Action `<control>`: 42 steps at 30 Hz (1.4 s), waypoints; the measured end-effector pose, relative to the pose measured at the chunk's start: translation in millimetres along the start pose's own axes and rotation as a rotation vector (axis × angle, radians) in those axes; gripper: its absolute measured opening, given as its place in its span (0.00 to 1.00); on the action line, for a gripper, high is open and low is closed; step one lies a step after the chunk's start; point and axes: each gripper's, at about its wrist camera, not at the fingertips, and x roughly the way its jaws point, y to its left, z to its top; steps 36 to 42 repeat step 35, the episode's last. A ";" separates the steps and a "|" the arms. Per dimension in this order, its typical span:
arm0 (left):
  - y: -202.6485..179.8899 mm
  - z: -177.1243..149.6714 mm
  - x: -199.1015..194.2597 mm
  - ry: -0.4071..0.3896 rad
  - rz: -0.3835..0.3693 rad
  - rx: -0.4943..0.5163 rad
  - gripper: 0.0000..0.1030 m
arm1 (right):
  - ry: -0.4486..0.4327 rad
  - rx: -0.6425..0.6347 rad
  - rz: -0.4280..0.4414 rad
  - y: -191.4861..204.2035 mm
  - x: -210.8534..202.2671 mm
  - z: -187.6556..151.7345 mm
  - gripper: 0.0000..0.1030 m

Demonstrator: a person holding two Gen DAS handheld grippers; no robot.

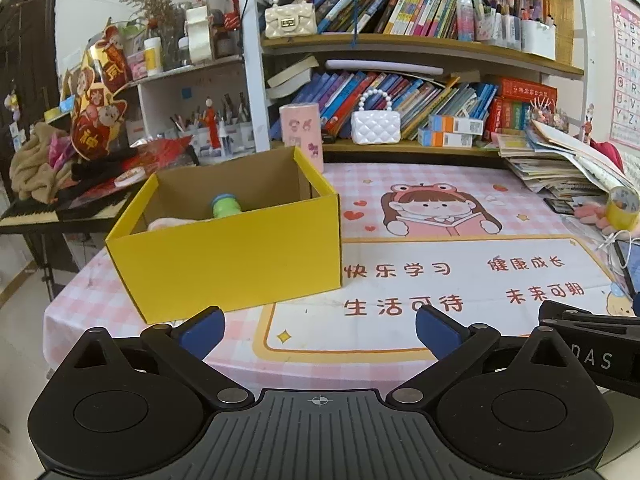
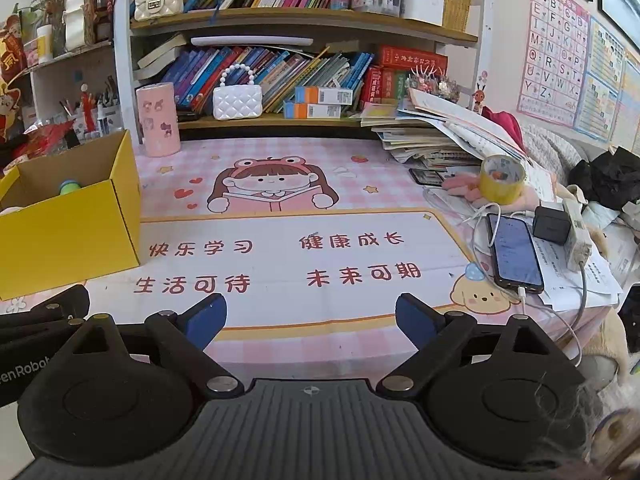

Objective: Organize objects

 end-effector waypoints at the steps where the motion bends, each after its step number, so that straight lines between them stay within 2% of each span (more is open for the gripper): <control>1: -0.3 -0.1 0.0 0.002 0.000 -0.001 1.00 | 0.000 -0.002 -0.003 0.1 0.0 -0.1 0.91; 42: 2.5 -0.7 4.1 0.040 0.004 -0.056 1.00 | 0.016 -0.022 -0.007 -2.0 1.6 1.6 0.93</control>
